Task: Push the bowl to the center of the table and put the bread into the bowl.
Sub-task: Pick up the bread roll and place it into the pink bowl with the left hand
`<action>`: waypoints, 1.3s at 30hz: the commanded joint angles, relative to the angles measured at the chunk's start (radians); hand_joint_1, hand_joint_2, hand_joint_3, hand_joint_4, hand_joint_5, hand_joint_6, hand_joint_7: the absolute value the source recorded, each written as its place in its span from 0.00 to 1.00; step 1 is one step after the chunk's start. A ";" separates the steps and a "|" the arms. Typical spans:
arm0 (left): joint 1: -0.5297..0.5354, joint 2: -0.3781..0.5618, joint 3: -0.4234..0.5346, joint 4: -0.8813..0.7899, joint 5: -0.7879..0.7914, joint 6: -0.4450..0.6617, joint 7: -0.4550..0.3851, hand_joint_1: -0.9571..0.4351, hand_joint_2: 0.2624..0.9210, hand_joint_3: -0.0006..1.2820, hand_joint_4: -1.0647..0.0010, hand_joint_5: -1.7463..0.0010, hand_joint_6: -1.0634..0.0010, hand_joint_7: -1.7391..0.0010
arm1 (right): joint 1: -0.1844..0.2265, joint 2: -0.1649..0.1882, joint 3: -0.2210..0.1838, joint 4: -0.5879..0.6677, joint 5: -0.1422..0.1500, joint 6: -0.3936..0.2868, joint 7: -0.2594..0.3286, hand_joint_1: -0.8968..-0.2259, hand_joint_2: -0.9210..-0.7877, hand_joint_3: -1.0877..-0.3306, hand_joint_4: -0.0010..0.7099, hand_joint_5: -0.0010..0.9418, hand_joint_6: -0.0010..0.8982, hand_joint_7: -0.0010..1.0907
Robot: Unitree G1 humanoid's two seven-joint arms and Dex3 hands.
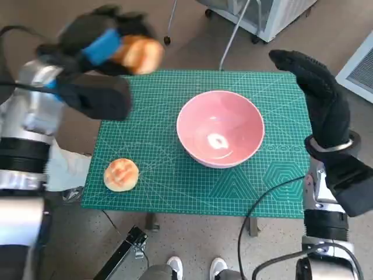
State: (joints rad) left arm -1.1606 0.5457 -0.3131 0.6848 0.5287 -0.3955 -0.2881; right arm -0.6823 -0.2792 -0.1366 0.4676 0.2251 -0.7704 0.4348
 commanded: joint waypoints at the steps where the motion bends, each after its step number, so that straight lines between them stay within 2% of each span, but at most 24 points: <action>1: -0.011 -0.074 -0.050 0.054 0.006 -0.029 -0.038 0.69 1.00 0.10 0.46 0.26 0.43 0.32 | 0.016 0.002 0.005 -0.008 0.013 0.020 0.015 0.35 0.00 0.38 0.31 0.02 0.00 0.52; 13: -0.074 -0.233 -0.154 0.256 0.091 -0.046 0.008 0.69 1.00 0.10 0.44 0.22 0.44 0.36 | 0.037 0.000 0.000 -0.030 0.015 0.026 0.009 0.34 0.00 0.38 0.31 0.02 0.00 0.52; 21: -0.094 -0.307 -0.193 0.368 0.136 -0.021 0.067 0.69 0.99 0.10 0.40 0.29 0.47 0.30 | 0.057 0.000 -0.001 -0.068 0.000 0.033 -0.009 0.32 0.00 0.38 0.31 0.02 0.00 0.52; 25: -0.095 -0.332 -0.203 0.413 0.140 -0.006 0.070 0.69 0.99 0.10 0.40 0.30 0.47 0.28 | 0.066 -0.001 -0.003 -0.080 -0.010 0.037 -0.019 0.32 0.00 0.38 0.31 0.02 0.00 0.52; 27: -0.095 -0.344 -0.204 0.431 0.137 0.012 0.052 0.69 0.99 0.11 0.42 0.29 0.49 0.28 | 0.069 -0.003 -0.004 -0.082 -0.013 0.038 -0.023 0.32 0.00 0.38 0.31 0.02 0.00 0.52; 29: -0.094 -0.350 -0.206 0.443 0.131 0.031 0.018 0.69 1.00 0.17 0.51 0.24 0.57 0.22 | 0.072 -0.003 -0.005 -0.087 -0.015 0.040 -0.027 0.31 0.00 0.38 0.31 0.02 0.00 0.52; 30: -0.093 -0.351 -0.206 0.446 0.128 0.038 0.001 0.68 0.95 0.18 0.65 0.40 0.69 0.34 | 0.074 -0.003 -0.005 -0.089 -0.017 0.041 -0.029 0.31 0.00 0.38 0.31 0.02 0.00 0.52; 31: -0.093 -0.353 -0.202 0.448 0.117 0.056 -0.045 0.67 0.93 0.17 0.69 0.56 0.74 0.45 | 0.076 -0.004 -0.006 -0.093 -0.018 0.043 -0.031 0.31 0.00 0.38 0.31 0.02 0.00 0.52; 34: -0.095 -0.355 -0.190 0.441 0.089 0.099 -0.155 0.67 0.87 0.13 0.90 0.84 0.91 0.63 | 0.080 -0.004 -0.006 -0.102 -0.023 0.048 -0.037 0.31 0.00 0.38 0.31 0.02 0.00 0.52; 37: -0.103 -0.352 -0.177 0.421 0.064 0.135 -0.244 0.66 0.83 0.11 0.97 0.94 0.97 0.71 | 0.082 -0.003 -0.007 -0.111 -0.029 0.053 -0.044 0.31 0.00 0.38 0.31 0.02 0.00 0.52; 39: -0.105 -0.347 -0.173 0.402 0.053 0.154 -0.282 0.66 0.81 0.10 0.98 0.97 0.99 0.72 | 0.082 -0.003 -0.007 -0.111 -0.031 0.054 -0.047 0.31 0.00 0.37 0.31 0.02 0.00 0.52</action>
State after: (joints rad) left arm -1.2372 0.1928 -0.5008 1.1174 0.6091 -0.2697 -0.5106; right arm -0.6230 -0.2782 -0.1417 0.3591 0.2017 -0.7331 0.3962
